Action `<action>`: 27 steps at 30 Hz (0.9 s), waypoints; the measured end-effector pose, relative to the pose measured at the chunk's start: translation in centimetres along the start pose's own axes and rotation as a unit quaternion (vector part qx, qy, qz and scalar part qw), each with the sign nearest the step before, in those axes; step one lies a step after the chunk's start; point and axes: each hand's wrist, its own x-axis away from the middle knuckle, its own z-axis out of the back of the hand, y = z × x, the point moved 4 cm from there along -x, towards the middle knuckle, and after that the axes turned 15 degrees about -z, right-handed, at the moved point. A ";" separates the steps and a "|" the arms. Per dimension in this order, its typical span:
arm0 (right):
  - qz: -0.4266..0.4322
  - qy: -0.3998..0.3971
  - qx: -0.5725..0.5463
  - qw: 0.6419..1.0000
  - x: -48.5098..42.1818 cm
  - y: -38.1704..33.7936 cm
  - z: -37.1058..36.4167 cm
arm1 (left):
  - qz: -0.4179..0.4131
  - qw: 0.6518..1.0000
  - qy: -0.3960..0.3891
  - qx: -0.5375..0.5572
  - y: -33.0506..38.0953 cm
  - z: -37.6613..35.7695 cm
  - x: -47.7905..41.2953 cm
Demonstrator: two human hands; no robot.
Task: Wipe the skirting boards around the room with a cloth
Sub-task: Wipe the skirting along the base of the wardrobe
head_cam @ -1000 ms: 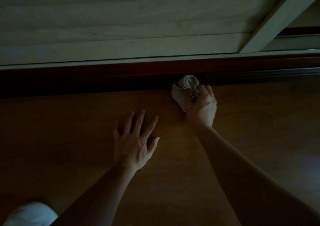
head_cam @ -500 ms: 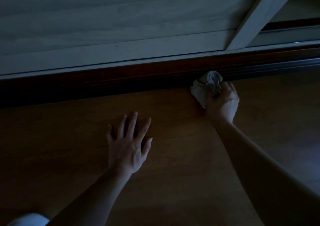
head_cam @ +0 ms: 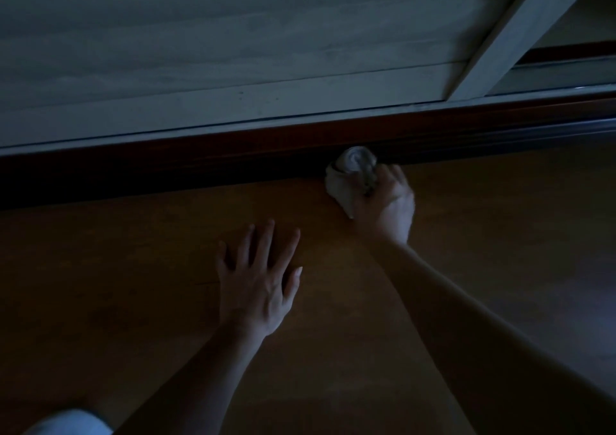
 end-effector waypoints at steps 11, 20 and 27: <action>0.009 -0.058 -0.034 0.998 3.5 -4.6 -4.0 | -0.001 0.999 0.033 0.009 0.1 -0.1 0.5; 0.004 -0.021 -0.019 1.000 1.1 -1.3 -2.4 | 0.013 0.999 0.034 0.005 0.9 0.8 0.2; -0.086 0.057 -0.015 0.995 -3.5 5.5 3.7 | -0.048 0.998 0.026 0.038 4.5 2.2 -4.2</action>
